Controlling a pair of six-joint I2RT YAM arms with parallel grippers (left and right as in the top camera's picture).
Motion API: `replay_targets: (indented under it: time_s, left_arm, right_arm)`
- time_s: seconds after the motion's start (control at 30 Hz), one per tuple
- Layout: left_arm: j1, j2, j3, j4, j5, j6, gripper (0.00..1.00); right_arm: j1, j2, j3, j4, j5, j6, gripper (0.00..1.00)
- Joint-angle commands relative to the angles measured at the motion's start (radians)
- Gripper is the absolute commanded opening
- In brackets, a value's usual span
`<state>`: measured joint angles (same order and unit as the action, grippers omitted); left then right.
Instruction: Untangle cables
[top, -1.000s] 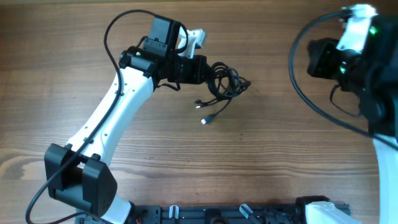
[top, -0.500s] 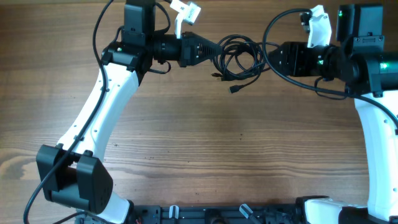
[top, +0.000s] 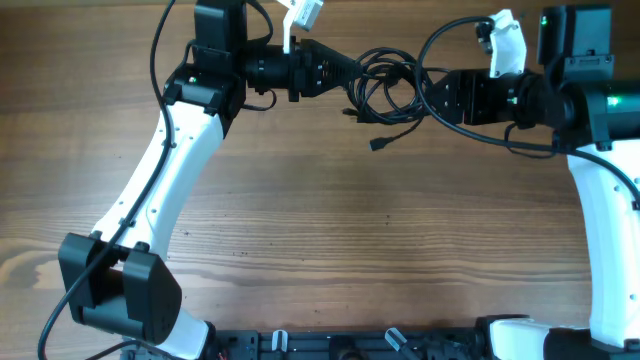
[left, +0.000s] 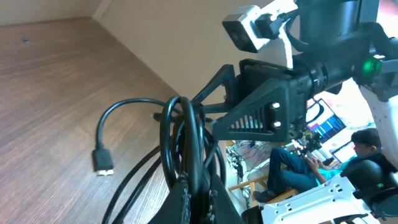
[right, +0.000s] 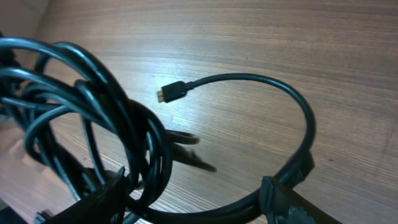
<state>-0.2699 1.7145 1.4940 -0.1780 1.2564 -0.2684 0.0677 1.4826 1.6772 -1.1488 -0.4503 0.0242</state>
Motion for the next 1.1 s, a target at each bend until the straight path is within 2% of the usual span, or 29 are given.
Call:
replay_targets:
  time_s: [0.0,0.2,0.27,0.43,0.57,0.9,1.07]
  left_arm:
    - [0.000,-0.028,0.013,0.016,0.037,-0.013,0.04]
    - [0.000,-0.028,0.013,0.041,0.036,-0.013,0.04]
    - [0.000,-0.028,0.013,0.041,0.036,-0.013,0.04]
    - [0.000,-0.028,0.013,0.040,0.037,-0.013,0.04]
    - [-0.003,-0.028,0.013,0.039,0.034,-0.032,0.04]
    - [-0.010,-0.028,0.013,0.040,0.033,-0.063,0.04]
    - [-0.010,-0.028,0.013,0.040,0.029,-0.142,0.04]
  right_arm:
    - [0.000,0.049,0.003,-0.010,0.064,-0.016,0.67]
    - [0.000,0.061,0.003,0.000,0.038,-0.008,0.66]
    - [0.000,0.056,0.003,0.010,-0.018,-0.051,0.66]
    - [0.000,0.051,0.003,0.041,-0.077,-0.051,0.66]
    - [0.000,0.051,0.003,0.052,-0.197,-0.077,0.66]
    - [0.018,0.052,0.003,0.027,-0.200,-0.082,0.66]
    - [0.061,0.064,0.003,0.033,-0.195,-0.102,0.67]
